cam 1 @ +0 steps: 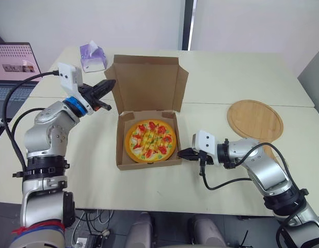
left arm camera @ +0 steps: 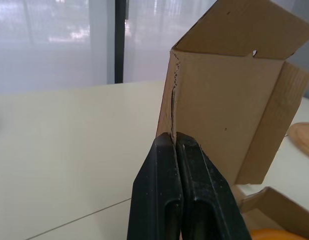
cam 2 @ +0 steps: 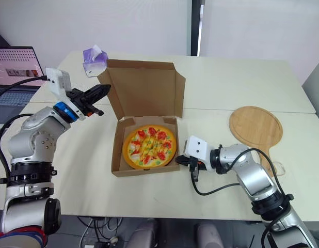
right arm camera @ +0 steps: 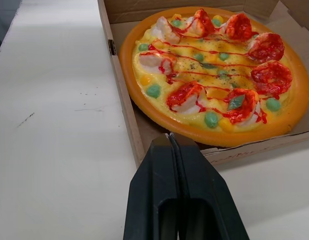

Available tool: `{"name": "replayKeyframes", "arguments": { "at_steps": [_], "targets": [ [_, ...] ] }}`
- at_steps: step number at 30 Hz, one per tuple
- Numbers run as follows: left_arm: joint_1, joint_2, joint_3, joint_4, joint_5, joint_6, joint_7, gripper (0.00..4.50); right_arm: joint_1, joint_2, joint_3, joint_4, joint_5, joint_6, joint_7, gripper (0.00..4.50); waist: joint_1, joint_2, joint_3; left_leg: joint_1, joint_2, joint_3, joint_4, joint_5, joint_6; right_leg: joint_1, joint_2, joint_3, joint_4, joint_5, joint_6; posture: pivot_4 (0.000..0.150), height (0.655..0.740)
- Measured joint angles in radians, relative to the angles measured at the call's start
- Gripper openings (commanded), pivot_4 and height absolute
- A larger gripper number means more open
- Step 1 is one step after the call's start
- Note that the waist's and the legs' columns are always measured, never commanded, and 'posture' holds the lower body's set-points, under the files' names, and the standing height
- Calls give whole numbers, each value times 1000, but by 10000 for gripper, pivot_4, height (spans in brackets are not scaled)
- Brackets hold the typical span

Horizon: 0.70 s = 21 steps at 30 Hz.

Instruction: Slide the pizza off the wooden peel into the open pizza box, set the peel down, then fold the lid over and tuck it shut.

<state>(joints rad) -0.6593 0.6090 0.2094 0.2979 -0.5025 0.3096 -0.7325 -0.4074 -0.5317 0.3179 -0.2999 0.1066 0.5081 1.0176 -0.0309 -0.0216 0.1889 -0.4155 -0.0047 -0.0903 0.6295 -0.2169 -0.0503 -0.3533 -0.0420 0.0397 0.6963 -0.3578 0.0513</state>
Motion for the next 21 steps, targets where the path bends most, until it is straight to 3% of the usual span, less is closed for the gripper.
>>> {"name": "replayKeyframes", "arguments": {
  "at_steps": [5,21],
  "targets": [
    [9,-25,0,-6,51,-79,7,0,2,-2,0,0,10,2,0,557,0,0,0,0,0,0,0,-1,2,0,0,0,0,0,0,1500,7400],
    [2,-47,-1,-8,78,-95,19,0,-7,-11,16,11,53,10,9,557,-1,0,0,0,0,-1,0,-1,2,0,2,0,0,0,0,1500,7400]
  ]
}}
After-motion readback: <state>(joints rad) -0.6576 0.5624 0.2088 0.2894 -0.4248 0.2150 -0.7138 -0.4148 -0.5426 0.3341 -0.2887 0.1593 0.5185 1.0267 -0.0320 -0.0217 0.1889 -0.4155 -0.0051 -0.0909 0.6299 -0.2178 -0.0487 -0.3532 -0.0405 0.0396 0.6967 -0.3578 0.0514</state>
